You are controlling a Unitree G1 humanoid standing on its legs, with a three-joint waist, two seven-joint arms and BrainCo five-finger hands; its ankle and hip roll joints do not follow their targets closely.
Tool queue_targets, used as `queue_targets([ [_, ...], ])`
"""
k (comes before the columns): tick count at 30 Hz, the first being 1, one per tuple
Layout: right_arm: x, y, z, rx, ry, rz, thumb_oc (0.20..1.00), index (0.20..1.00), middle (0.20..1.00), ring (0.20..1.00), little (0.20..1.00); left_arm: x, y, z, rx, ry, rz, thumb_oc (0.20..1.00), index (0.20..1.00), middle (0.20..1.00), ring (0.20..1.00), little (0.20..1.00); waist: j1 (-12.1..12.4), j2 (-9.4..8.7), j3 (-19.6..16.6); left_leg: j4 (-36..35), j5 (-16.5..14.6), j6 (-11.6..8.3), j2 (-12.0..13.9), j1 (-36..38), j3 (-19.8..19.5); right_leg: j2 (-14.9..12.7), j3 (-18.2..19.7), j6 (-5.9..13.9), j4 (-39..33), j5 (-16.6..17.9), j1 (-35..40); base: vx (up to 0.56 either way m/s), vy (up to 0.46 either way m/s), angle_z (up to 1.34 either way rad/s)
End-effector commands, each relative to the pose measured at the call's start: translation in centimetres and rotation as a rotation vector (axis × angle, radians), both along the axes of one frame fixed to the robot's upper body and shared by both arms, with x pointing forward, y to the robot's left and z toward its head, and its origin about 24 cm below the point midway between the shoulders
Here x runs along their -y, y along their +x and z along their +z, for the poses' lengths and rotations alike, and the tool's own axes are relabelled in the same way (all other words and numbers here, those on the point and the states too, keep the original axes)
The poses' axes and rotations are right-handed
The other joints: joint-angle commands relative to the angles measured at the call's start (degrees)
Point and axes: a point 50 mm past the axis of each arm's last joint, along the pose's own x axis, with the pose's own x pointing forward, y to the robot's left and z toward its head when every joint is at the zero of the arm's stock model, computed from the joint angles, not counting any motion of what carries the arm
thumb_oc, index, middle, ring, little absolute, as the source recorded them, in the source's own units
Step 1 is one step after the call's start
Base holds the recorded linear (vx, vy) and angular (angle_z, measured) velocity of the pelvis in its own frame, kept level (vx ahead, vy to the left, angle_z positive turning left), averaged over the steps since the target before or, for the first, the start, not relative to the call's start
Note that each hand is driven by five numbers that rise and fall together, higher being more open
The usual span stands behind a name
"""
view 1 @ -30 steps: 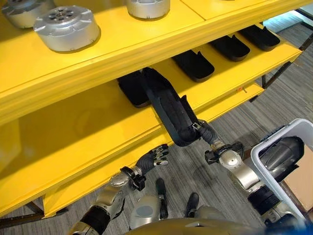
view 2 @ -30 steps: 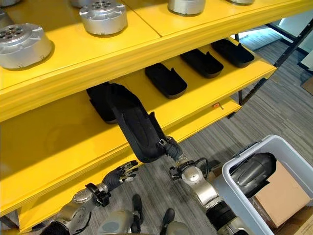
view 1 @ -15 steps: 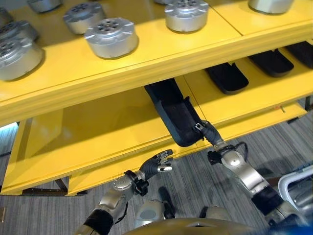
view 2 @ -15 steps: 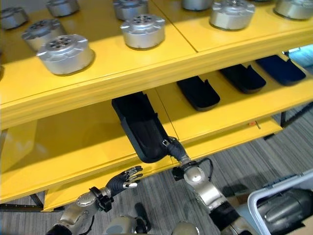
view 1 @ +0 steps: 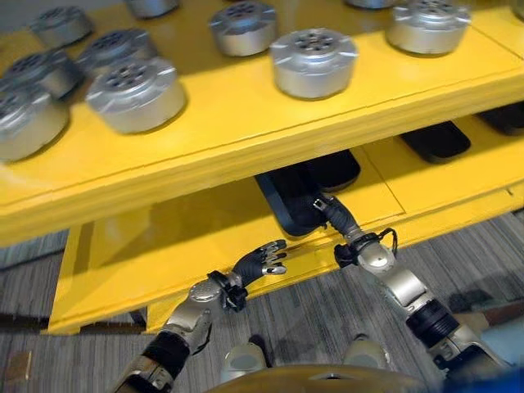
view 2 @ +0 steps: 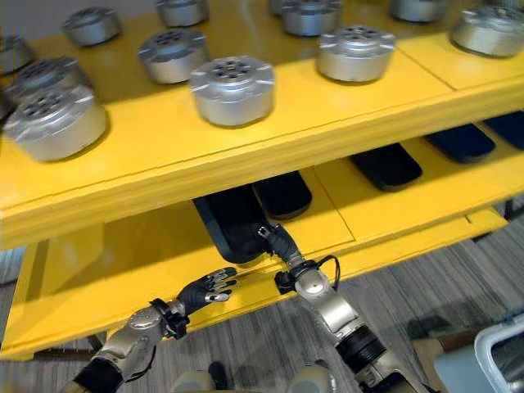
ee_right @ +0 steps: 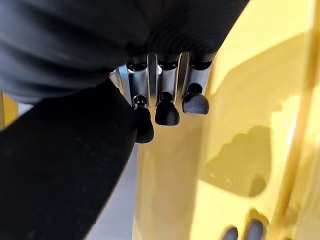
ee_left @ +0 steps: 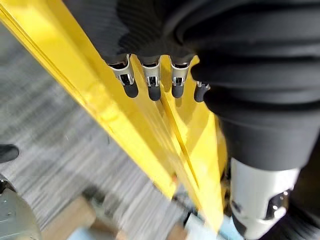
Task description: Move parts from the plastic box to the shelf.
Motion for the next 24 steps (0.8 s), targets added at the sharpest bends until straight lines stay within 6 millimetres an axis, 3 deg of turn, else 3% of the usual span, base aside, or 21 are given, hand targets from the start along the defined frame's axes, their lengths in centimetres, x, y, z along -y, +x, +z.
queue_targets([
  [1, -0.9, 0.9, 4.0, 0.179, 0.127, -0.012, 0.200, 0.200, 0.200, 0.200, 0.200, 1.2, -0.5, 0.8, 0.054, -0.055, -0.027, 1.000, 1.000, 1.000, 1.000, 1.000, 1.17, 0.16, 0.46, 2.91, 0.71, 0.73, 4.16, 0.29, -1.80, 2.00, 0.00, 0.72, 1.72, -1.86, 1.40, -0.09, 0.154, 0.07],
  [9, -2.2, 1.0, 4.4, 0.206, 0.112, 0.010, 0.200, 0.200, 0.200, 0.200, 0.200, 0.3, -0.5, 1.1, 0.084, -0.055, 0.001, 1.000, 1.000, 1.000, 1.000, 1.000, 4.51, -0.58, 2.05, 1.56, 1.83, 1.83, 2.66, -1.50, -2.85, -0.14, -0.85, 2.85, 0.16, 0.48, 1.28, -0.11, 0.100, 0.09],
  [17, -2.3, 1.7, 4.2, 0.167, 0.100, -0.049, 0.200, 0.200, 0.200, 0.200, 0.200, 0.3, -0.1, 1.2, 0.094, -0.076, 0.057, 1.000, 1.000, 1.000, 1.000, 1.000, 6.33, -1.22, 2.40, 4.93, 0.88, 2.21, 2.21, -3.62, -1.45, -1.51, -2.40, 2.77, -0.49, 0.99, 2.26, -0.10, 0.082, 0.09],
  [24, -2.4, 2.6, 3.7, 0.141, 0.124, -0.169, 0.200, 0.200, 0.200, 0.200, 0.200, 1.6, 0.0, 0.9, 0.089, -0.062, -0.047, 1.000, 1.000, 1.000, 1.000, 1.000, 7.72, -1.19, 2.27, 5.11, 0.36, 3.77, 0.96, -3.71, 0.46, -3.66, -4.83, 2.57, 1.12, 2.32, 2.78, -0.09, 0.138, 0.15],
])
